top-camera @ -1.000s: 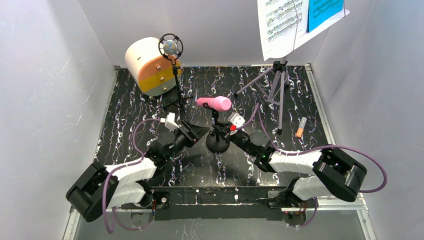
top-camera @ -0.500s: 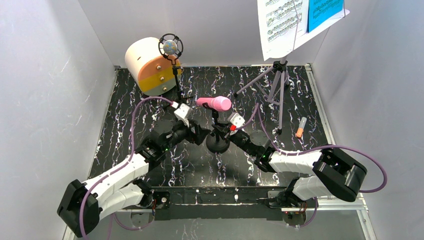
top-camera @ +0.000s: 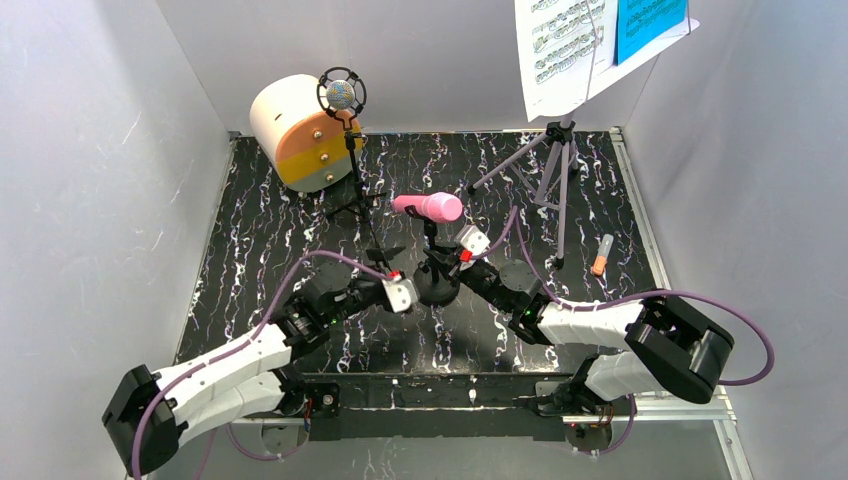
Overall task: Pack up the instrument practice props
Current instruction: Unscrew the knob on the microphone stand.
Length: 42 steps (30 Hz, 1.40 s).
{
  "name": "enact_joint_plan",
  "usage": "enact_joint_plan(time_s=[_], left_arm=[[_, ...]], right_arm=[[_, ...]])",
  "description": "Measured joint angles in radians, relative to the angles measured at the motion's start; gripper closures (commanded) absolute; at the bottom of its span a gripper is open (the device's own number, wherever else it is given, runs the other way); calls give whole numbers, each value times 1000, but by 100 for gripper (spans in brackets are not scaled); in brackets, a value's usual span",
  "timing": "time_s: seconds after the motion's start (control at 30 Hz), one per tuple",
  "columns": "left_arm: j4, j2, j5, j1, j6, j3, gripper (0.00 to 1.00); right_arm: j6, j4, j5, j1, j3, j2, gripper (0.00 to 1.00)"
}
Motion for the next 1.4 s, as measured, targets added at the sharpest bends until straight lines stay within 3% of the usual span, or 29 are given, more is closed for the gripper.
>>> enact_joint_plan(time_s=[0.23,0.4,0.57,1.03,1.4], left_arm=[[46,45,-91,-119,289,-25,35],[88,94,-130,-149,407,-40,45],[128,142,-143,-166,472,-42,48],[244,270,-196,-177,484,-54,61],[351,339,-243,-177,379,-50,88]], right_arm=[[0,2,0,0,2,5,99],[0,2,0,0,3,6,99],[0,2,-3,0,5,8,99],[0,4,-5,-1,6,11,99],[0,3,11,-2,6,11,99]])
